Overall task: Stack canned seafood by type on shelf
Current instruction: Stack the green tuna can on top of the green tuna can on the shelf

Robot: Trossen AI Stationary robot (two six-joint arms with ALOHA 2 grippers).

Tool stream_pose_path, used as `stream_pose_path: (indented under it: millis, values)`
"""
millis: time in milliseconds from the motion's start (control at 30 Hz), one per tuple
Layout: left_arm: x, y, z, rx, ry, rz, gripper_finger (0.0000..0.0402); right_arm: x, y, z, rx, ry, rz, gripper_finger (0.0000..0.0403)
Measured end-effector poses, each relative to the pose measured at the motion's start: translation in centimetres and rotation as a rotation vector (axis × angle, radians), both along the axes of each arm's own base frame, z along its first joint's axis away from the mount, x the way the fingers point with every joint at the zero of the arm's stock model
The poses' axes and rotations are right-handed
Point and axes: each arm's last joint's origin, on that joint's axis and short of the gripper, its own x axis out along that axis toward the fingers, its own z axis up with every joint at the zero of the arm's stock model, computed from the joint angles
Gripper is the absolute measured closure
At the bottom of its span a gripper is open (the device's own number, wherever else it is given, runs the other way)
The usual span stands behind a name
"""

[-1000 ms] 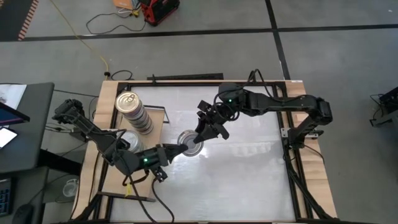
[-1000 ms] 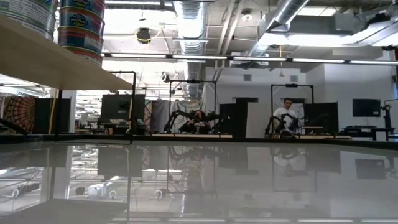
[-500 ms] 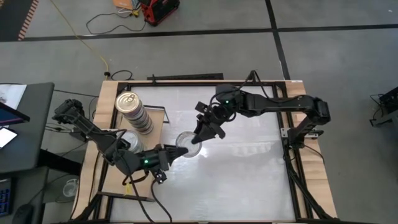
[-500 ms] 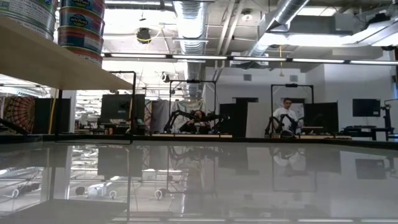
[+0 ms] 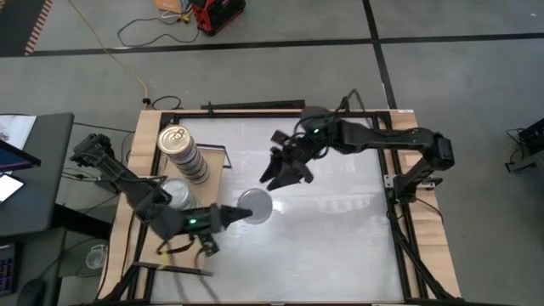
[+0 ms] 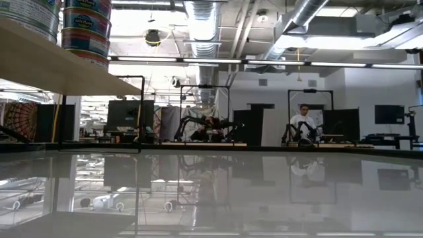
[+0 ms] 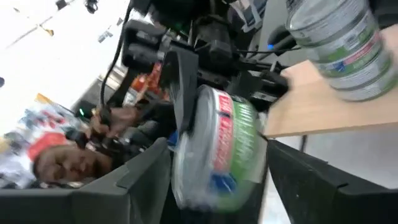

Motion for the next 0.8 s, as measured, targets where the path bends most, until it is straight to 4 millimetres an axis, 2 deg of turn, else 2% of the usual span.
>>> stream_pose_path:
  millis: [167,367,500,633,800]
  values:
    - [-2.8,-0.2,1.6,-0.182,-0.050,-0.083,0.0265,-2.2,0.5,2.4,-0.173,-0.165,-0.048,0.0107]
    - [-6.5,0.0,2.8,-0.457,-0.061,-0.168,0.0263,-4.1,3.0,4.5,-0.505,-0.391,-0.231,0.0106]
    - [-9.1,0.1,3.4,-0.647,-0.052,-0.227,0.0263,-3.9,5.3,4.4,-0.739,-0.488,-0.313,0.0106]
    - [-11.2,-0.1,3.7,-0.800,-0.051,-0.240,0.0262,-3.0,7.4,3.6,-0.883,-0.548,-0.326,0.0106]
    - [-13.4,-0.3,3.2,-0.774,-0.062,-0.148,0.0261,-1.1,8.8,2.0,-0.962,-0.573,-0.335,0.0106]
